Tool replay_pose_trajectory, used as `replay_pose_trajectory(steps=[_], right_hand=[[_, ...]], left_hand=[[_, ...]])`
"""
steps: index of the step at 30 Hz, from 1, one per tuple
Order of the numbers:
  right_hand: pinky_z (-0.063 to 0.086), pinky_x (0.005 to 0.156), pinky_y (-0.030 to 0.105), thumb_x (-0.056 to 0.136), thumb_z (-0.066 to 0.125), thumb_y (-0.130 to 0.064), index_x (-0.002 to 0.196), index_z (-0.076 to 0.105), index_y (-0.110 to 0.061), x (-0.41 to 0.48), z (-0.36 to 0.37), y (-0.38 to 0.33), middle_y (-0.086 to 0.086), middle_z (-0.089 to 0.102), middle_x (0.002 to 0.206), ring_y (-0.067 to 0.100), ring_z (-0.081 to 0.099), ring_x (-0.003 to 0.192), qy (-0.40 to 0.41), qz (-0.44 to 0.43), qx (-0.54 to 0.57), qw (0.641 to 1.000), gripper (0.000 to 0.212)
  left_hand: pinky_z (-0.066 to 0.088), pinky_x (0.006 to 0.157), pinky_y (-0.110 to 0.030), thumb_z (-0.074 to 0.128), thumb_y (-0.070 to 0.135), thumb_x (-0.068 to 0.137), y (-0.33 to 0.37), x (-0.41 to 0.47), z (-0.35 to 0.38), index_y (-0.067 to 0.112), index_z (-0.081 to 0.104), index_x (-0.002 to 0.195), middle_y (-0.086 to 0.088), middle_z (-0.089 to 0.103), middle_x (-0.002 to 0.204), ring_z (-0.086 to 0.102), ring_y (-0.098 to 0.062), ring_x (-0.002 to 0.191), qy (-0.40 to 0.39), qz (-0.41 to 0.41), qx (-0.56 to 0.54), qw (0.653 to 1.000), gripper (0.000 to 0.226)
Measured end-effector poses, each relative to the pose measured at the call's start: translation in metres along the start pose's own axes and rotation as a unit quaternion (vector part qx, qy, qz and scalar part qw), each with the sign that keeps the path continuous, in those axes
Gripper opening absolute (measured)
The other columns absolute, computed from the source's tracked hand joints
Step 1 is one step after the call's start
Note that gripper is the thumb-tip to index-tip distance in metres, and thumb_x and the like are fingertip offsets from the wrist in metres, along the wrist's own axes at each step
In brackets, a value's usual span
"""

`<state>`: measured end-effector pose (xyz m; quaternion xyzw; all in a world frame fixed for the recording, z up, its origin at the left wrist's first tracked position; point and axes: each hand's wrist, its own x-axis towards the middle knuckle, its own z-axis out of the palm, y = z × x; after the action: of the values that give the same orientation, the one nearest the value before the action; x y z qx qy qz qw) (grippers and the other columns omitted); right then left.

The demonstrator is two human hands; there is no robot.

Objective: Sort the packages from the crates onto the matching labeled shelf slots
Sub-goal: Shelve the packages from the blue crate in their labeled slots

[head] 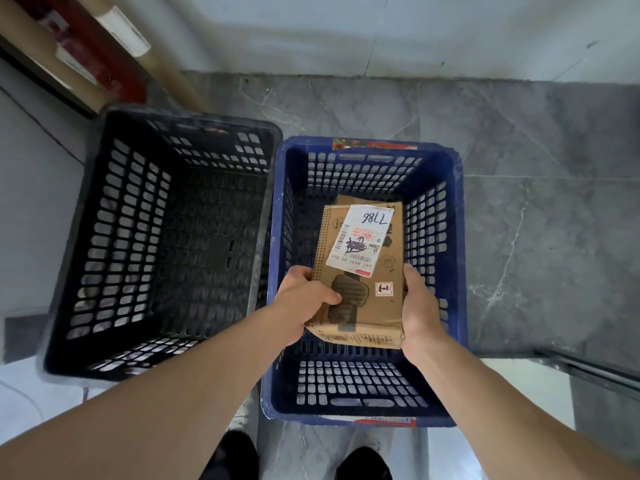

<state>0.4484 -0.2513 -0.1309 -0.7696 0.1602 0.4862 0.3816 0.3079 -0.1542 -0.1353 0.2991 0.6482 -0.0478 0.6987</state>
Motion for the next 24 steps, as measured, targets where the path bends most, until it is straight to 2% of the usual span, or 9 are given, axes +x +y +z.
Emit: replay_pose_trajectory(steps=[4,10,12,14,16,18,21,22,24], right_hand=[[0.061,0.083,0.045,0.106,0.041,-0.054,0.072,0.080,-0.029,-0.012,0.002,-0.011,0.004,0.081,0.087,0.030,0.077,0.086,-0.028,-0.010,-0.005,1.000,0.058],[0.055,0.087,0.038,0.109,0.039,-0.049,0.105,0.074,-0.031,-0.001,0.005,-0.012,-0.006,0.081,0.091,0.021,0.075,0.096,-0.033,-0.053,-0.022,0.998,0.039],[0.050,0.085,0.035,0.109,0.039,-0.048,0.113,0.071,-0.032,0.005,0.009,-0.008,-0.008,0.080,0.103,0.018,0.071,0.104,-0.034,-0.064,-0.045,0.996,0.036],[0.041,0.094,0.035,0.108,0.039,-0.051,0.125,0.067,-0.032,0.014,0.012,0.000,-0.007,0.070,0.128,0.018,0.061,0.120,-0.050,-0.056,-0.075,0.994,0.038],[0.039,0.094,0.035,0.108,0.042,-0.045,0.112,0.067,-0.033,0.018,0.013,0.008,-0.008,0.065,0.123,0.016,0.057,0.113,-0.075,-0.036,-0.109,0.991,0.028],[0.041,0.094,0.038,0.109,0.044,-0.038,0.102,0.065,-0.032,0.024,0.013,0.013,-0.005,0.065,0.119,0.014,0.057,0.104,-0.091,-0.028,-0.129,0.987,0.022],[0.039,0.103,0.043,0.106,0.053,-0.032,0.105,0.063,-0.024,0.029,0.014,0.016,0.000,0.065,0.126,0.016,0.060,0.110,-0.068,-0.043,-0.159,0.984,0.013],[0.037,0.108,0.044,0.103,0.059,-0.032,0.122,0.062,-0.020,0.034,0.013,0.017,0.002,0.061,0.140,0.021,0.057,0.124,-0.050,-0.063,-0.179,0.981,0.023],[0.035,0.118,0.044,0.093,0.072,-0.032,0.156,0.039,-0.021,0.044,0.011,0.012,0.002,0.049,0.157,0.025,0.047,0.142,-0.022,-0.143,-0.248,0.958,0.072]], left_hand=[[0.060,0.085,-0.051,0.072,-0.003,0.078,0.010,-0.010,-0.005,0.020,0.051,0.121,-0.008,0.070,0.109,0.070,-0.029,0.097,0.002,0.007,-0.004,1.000,0.052],[0.058,0.089,-0.051,0.067,-0.005,0.082,0.010,-0.001,-0.001,0.021,0.049,0.126,-0.005,0.068,0.111,0.067,-0.026,0.102,0.012,0.045,0.007,0.999,0.054],[0.057,0.079,-0.043,0.064,-0.005,0.085,0.008,0.007,0.003,0.025,0.047,0.136,-0.001,0.066,0.115,0.064,-0.022,0.103,0.010,0.052,0.016,0.998,0.061],[0.044,0.065,-0.032,0.061,-0.002,0.090,0.005,0.014,0.009,0.030,0.045,0.143,0.004,0.064,0.114,0.059,-0.014,0.095,-0.001,0.039,0.013,0.999,0.064],[0.038,0.063,-0.030,0.058,0.001,0.095,-0.003,0.020,0.014,0.030,0.045,0.145,0.008,0.061,0.107,0.054,-0.008,0.088,0.003,0.012,-0.001,1.000,0.059],[0.047,0.075,-0.036,0.056,0.005,0.098,-0.013,0.026,0.018,0.029,0.040,0.150,0.008,0.058,0.106,0.055,-0.014,0.091,0.022,-0.018,-0.017,0.999,0.059],[0.045,0.095,-0.047,0.056,0.011,0.098,-0.028,0.033,0.022,0.028,0.027,0.155,0.008,0.049,0.104,0.046,-0.024,0.104,0.052,-0.073,-0.071,0.993,0.066],[0.045,0.092,-0.045,0.056,0.012,0.098,-0.030,0.034,0.022,0.027,0.032,0.152,0.006,0.050,0.101,0.046,-0.024,0.101,0.058,-0.082,-0.083,0.992,0.062],[0.046,0.085,-0.040,0.057,0.013,0.097,-0.033,0.039,0.023,0.024,0.046,0.140,0.000,0.055,0.101,0.050,-0.024,0.093,0.068,-0.089,-0.101,0.988,0.046]])
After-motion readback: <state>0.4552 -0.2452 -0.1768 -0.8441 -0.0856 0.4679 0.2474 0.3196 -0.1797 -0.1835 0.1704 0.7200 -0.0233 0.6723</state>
